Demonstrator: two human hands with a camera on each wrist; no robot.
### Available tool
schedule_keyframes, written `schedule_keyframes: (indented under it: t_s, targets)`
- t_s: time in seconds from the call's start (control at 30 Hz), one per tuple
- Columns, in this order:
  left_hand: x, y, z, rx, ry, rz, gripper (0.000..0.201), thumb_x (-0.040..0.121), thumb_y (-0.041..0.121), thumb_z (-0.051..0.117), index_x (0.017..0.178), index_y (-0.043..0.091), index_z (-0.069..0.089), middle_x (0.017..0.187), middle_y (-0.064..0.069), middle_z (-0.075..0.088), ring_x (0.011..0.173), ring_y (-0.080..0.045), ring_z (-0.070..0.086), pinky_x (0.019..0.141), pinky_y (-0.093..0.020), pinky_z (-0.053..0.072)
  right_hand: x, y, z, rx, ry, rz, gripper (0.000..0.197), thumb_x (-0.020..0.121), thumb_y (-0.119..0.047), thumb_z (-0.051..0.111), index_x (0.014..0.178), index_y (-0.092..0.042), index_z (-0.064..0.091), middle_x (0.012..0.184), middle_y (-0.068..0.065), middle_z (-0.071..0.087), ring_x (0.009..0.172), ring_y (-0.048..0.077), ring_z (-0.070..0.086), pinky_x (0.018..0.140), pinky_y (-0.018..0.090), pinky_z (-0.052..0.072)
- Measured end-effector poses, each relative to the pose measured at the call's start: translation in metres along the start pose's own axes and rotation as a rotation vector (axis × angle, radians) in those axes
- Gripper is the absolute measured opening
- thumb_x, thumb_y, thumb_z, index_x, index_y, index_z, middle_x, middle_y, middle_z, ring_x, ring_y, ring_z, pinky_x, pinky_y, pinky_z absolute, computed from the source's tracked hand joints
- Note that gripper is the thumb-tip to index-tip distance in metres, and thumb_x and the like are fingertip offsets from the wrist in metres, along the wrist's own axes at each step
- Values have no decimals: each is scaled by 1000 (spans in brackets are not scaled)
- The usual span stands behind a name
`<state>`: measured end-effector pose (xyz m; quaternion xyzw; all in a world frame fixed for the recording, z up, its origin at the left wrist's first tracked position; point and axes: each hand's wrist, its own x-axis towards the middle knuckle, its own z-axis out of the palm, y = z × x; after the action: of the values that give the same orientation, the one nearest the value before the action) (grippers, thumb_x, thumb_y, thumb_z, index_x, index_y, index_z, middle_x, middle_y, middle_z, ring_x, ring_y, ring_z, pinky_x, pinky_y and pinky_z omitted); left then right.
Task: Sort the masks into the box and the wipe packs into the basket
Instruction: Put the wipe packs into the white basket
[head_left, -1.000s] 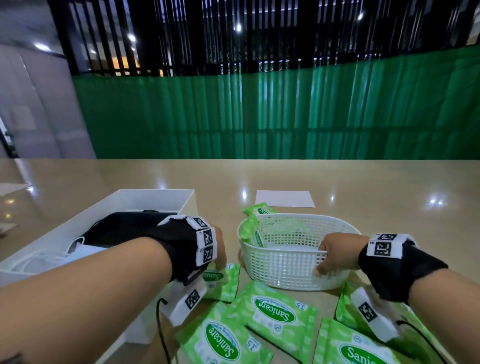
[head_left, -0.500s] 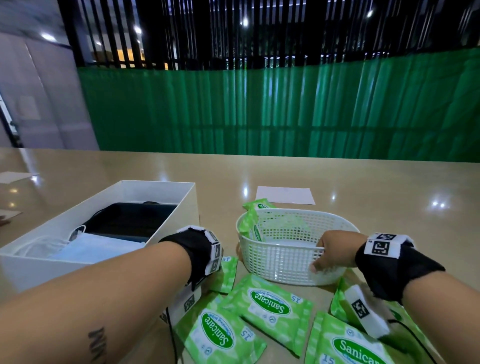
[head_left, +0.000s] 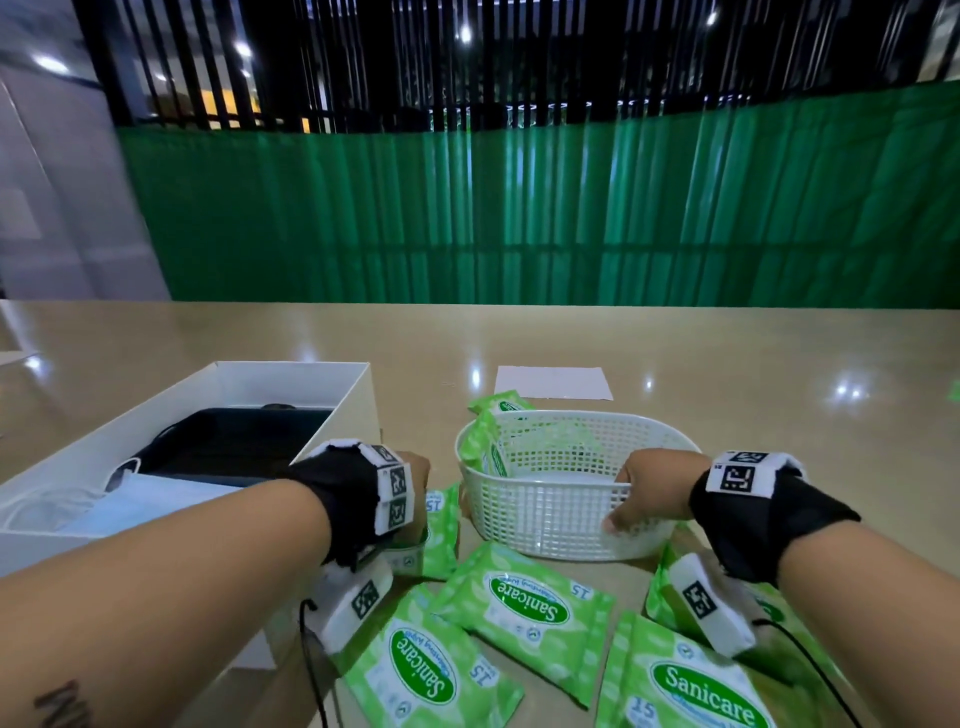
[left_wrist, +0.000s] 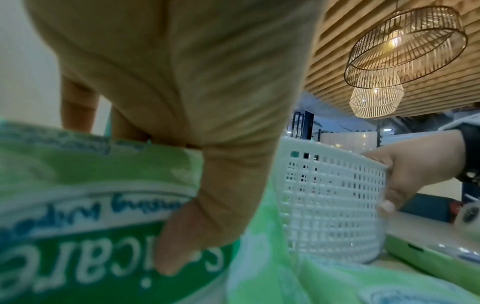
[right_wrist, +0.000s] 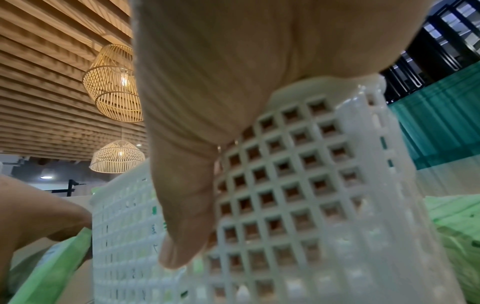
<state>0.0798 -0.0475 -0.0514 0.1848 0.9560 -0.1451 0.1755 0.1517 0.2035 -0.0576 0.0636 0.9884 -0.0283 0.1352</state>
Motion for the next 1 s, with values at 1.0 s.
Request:
schedule_keyframes:
  t_s: [1.0]
  targets:
    - [-9,45,-65,-1437,460,201,46,78,1,69,119,18,58,90,-4,68,76,-21,67,66,-38,59,-4,-3,-3,3,-20,-10,45,79,-51,67,103,-13,69,90,-2,66,80,14,56,66,23,40]
